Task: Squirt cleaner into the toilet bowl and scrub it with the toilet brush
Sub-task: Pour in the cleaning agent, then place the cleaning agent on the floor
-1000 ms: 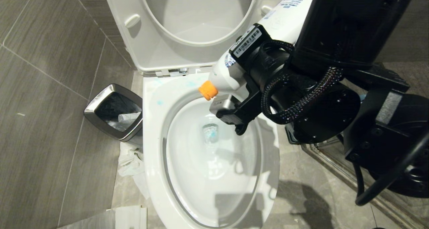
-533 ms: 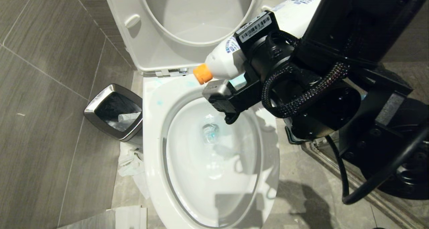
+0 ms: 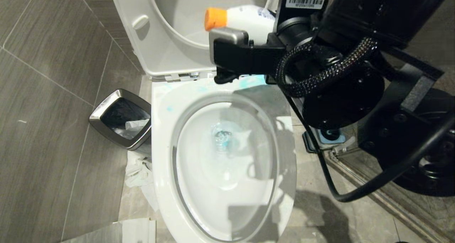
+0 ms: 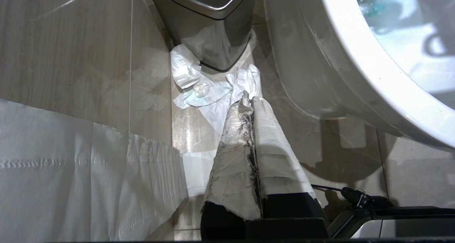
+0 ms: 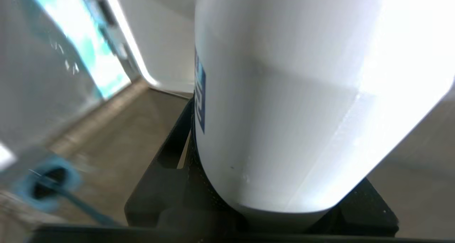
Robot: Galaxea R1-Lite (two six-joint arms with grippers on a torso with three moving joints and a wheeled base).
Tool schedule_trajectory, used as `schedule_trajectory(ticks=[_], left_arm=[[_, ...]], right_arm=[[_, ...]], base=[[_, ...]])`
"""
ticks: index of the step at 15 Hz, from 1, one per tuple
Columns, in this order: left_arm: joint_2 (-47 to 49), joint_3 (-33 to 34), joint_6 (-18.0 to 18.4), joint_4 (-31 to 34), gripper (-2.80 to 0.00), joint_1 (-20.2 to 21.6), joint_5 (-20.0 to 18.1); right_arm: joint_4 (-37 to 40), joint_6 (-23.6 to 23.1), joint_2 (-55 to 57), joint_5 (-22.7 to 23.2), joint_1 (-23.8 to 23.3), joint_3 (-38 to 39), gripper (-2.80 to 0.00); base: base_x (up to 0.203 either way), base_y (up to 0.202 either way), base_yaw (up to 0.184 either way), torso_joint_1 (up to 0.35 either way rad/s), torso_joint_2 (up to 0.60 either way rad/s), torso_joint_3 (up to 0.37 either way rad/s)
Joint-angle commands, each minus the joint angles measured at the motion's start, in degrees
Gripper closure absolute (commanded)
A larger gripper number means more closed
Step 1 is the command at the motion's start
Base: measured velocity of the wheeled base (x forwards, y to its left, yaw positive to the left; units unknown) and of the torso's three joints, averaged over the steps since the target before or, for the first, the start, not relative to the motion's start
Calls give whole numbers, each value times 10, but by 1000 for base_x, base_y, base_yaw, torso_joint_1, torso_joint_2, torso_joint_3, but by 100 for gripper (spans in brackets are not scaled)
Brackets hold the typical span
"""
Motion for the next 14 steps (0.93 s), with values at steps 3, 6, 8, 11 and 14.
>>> schedule_trajectory(ticks=[3,6,8,11,14], left_arm=[[0,0,1,0,0,0,0],[0,0,1,0,0,0,0],[0,0,0,0,0,0,0],[0,0,1,0,0,0,0],[0,1,1,0,0,0,0]], right_arm=[[1,92,21,-7,1,-99,0],[0,103,17,-7,19,-157,0],[1,103,18,-4,32,-195,0],[3,102,19,-2,53,-230,0],[81,103,-4,27,72,-225,0]], base=[[0,0,0,0,0,0],[0,0,0,0,0,0],[0,0,0,0,0,0],[0,0,0,0,0,0],[0,0,0,0,0,0]])
